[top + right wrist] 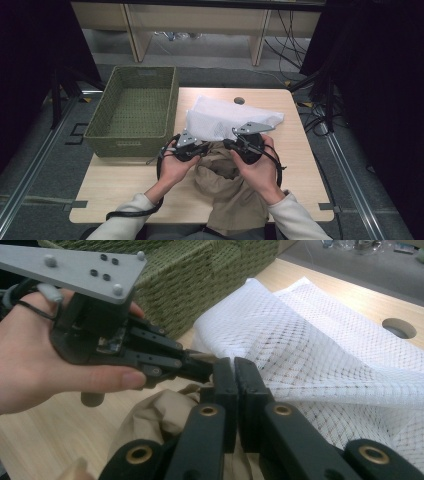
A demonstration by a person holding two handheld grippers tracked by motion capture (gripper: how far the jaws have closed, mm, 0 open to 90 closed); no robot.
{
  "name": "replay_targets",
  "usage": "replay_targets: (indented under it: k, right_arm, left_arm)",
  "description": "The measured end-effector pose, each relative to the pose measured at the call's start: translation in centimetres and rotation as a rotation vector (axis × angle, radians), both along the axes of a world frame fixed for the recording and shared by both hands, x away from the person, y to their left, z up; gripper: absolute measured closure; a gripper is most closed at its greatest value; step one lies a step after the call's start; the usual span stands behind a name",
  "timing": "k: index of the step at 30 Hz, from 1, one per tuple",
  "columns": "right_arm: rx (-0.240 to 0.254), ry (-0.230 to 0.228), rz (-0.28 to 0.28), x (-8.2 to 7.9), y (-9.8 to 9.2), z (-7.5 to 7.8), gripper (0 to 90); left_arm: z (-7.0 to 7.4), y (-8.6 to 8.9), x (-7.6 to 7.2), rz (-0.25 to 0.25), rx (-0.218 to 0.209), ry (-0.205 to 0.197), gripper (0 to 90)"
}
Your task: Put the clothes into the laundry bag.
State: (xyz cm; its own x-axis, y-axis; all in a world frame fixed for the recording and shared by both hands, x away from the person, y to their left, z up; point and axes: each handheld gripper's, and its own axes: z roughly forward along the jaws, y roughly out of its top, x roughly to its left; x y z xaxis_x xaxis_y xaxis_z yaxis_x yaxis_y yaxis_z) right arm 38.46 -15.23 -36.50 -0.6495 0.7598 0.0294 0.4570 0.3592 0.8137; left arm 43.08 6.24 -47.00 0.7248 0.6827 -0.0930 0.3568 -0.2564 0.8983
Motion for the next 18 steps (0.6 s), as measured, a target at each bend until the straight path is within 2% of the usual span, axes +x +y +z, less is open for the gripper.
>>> replay_targets:
  k: [2, 3, 4, 5, 7, 12, 13, 14, 18]
  right_arm:
    - [0.005, -0.010, 0.001, 0.1, 0.0, 0.1, 90.0]
    - [0.012, -0.004, -0.008, 0.0, 0.0, 0.1, 90.0]
    - [-0.003, -0.025, 0.002, 0.1, -0.1, 0.2, 90.0]
    - [-0.002, -0.024, 0.003, 0.1, -0.1, 0.2, 90.0]
    - [0.001, -0.031, -0.001, 0.0, 0.0, 0.2, 90.0]
    - [0.008, -0.037, 0.013, -0.1, 0.1, 0.4, 90.0]
    - [0.019, -0.021, 0.009, -0.2, 0.2, 0.4, 90.0]
    - [0.001, -0.030, 0.017, -0.2, 0.2, 0.4, 90.0]
    - [0.004, -0.021, 0.016, -0.1, 0.2, 0.3, 90.0]
  left_arm:
    - [0.6, -0.5, -0.8, -0.024, -0.025, -0.025, 89.0]
    - [1.2, -0.9, -1.4, -0.045, -0.026, -0.042, 89.0]
    - [1.6, -1.2, -1.8, -0.058, -0.028, -0.063, 89.0]
    - [2.0, -1.5, -2.2, -0.069, -0.021, -0.080, 89.0]
    - [2.5, -2.1, -2.6, -0.082, -0.025, -0.096, 88.9]
    - [2.8, -2.7, -2.7, -0.055, -0.027, -0.124, 88.8]
    - [2.8, -2.7, -2.7, -0.052, -0.023, -0.124, 88.8]
    - [2.7, -2.7, -2.7, -0.049, -0.027, -0.125, 88.8]
    - [2.7, -2.8, -2.8, -0.038, -0.036, -0.139, 88.8]
